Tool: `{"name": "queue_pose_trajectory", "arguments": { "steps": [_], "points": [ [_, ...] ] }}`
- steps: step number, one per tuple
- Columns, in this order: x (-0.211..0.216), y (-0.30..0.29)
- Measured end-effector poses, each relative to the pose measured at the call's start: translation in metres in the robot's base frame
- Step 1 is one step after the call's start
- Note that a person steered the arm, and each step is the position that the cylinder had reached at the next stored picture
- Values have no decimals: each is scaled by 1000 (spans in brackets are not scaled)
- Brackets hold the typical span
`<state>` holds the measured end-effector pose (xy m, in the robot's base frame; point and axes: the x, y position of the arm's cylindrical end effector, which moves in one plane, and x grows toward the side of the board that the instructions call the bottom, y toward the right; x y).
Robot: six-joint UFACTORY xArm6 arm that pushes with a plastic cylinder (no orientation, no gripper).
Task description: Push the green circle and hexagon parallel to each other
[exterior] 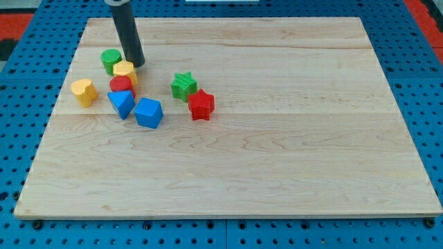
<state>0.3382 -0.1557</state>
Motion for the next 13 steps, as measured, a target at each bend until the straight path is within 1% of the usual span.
{"name": "queue_pose_trajectory", "arguments": {
  "steps": [1, 2, 3, 4, 5, 6, 7, 8, 9, 10, 11, 12, 13],
  "points": [
    [-39, 19],
    [-76, -15],
    [-47, -50],
    [-37, -48],
    [-36, -88],
    [-20, -108],
    [-9, -44],
    [-7, 28],
    [15, 66],
    [25, 4],
    [28, -37],
    [9, -7],
    [-31, -53]
  ]
}}
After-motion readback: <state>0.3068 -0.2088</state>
